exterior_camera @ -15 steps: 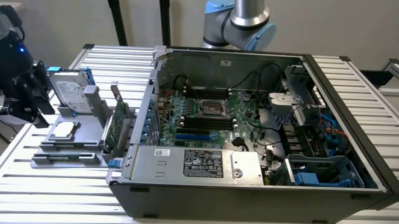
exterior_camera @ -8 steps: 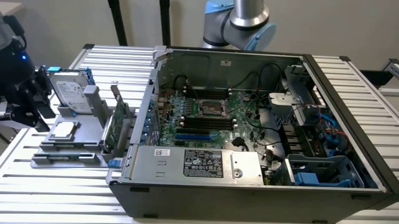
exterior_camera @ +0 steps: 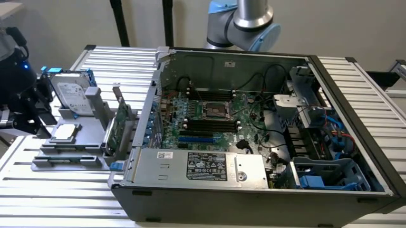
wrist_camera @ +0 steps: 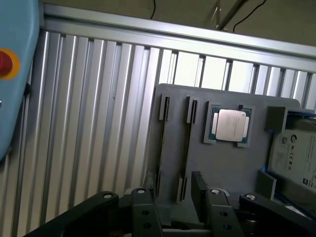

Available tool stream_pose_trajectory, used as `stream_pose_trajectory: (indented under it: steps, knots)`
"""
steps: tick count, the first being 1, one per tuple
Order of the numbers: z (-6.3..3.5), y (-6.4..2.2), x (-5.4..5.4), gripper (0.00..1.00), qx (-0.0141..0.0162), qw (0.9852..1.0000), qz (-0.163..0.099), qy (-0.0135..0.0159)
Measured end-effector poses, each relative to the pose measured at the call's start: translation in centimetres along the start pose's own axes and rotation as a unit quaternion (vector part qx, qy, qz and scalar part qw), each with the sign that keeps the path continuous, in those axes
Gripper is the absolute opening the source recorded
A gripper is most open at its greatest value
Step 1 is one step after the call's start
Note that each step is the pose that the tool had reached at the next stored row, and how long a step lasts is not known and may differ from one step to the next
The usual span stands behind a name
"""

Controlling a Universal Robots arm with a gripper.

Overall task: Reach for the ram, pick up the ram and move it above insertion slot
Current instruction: 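Pick up the ram and move it above insertion slot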

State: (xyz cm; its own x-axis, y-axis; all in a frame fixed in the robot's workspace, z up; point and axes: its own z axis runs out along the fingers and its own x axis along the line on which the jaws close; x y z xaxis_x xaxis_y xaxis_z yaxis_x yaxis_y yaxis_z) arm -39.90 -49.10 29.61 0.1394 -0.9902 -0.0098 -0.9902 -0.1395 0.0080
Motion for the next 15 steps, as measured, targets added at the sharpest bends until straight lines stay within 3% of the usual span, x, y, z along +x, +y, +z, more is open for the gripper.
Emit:
stream_pose_trajectory:
  steps: [15]
  knots:
    - [2.73,0.04,0.0,0.42,0.0000,1.0000,0.000,-0.0001]
